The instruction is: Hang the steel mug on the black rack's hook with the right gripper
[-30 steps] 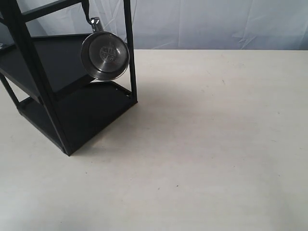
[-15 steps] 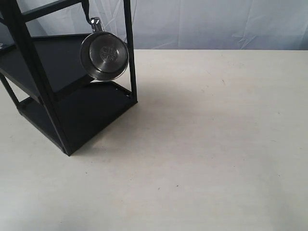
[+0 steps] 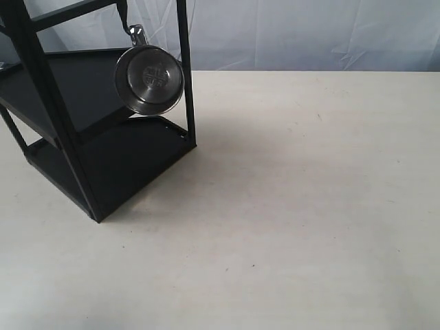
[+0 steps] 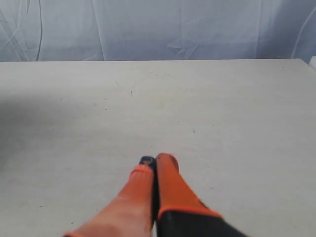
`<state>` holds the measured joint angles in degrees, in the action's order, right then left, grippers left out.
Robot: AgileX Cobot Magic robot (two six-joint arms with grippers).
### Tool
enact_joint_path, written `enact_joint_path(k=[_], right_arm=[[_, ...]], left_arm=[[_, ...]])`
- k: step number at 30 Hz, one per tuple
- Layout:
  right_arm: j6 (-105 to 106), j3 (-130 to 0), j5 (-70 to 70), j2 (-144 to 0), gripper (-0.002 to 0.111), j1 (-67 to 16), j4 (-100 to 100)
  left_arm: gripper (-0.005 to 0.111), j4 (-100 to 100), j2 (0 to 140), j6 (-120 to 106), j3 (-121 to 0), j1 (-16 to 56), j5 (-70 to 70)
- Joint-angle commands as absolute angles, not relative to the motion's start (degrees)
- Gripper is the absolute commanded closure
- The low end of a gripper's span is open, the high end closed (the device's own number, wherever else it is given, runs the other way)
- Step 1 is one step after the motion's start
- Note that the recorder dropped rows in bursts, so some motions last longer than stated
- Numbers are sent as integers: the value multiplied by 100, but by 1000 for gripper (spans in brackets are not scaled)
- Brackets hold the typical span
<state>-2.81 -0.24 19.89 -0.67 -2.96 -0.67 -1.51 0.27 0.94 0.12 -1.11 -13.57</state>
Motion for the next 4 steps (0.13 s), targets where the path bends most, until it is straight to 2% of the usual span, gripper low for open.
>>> enact_joint_path(k=[1,4], right_arm=[[-252,0,1909,-37,109,-269,-69],[-252,0,1909,-37,109,-269,-69]], left_arm=[[105,-158,0,96,0,-104,-1322],[105,-158,0,96,0,-104,-1322]])
